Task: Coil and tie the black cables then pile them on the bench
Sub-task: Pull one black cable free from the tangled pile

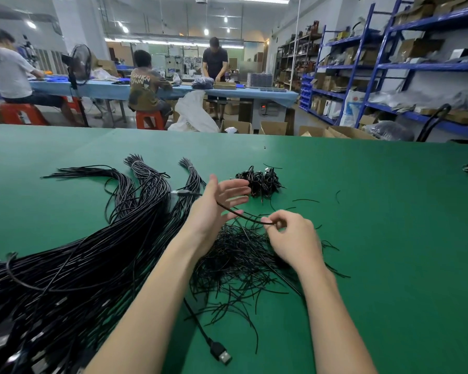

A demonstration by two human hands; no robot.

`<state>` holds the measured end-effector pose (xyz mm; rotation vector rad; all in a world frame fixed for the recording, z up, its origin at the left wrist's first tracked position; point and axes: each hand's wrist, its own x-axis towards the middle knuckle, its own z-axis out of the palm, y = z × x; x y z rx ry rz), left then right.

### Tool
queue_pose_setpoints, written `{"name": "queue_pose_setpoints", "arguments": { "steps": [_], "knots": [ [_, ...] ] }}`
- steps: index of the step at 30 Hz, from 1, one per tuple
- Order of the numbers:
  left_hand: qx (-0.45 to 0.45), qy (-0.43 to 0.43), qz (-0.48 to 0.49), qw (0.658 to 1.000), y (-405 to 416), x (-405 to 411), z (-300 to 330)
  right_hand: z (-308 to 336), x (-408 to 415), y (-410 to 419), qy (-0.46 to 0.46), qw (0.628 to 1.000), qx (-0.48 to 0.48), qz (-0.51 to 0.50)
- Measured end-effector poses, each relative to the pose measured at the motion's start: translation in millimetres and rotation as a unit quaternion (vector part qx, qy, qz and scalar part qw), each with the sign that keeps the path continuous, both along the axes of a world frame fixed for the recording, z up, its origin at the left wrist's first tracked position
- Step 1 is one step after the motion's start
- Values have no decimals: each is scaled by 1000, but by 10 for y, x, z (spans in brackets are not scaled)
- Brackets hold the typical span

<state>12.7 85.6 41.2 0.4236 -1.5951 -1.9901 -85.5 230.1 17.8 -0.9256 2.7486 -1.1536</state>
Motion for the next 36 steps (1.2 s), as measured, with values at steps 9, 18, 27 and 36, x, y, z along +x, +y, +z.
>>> {"name": "queue_pose_setpoints", "arguments": {
  "steps": [9,18,27,36],
  "knots": [
    [42,-38,15,998,-90,11,-44,325,-59,191,107,973,-190,72],
    [270,147,-15,951,-92,40,60,319,-210,506,-179,926,-92,320],
    [123,128,-234,956,19,190,266,181,-207,196,-106,948,135,268],
    [-104,-160,-219,957,88,93,88,1304,-217,-394,138,920,220,293]
  ]
}}
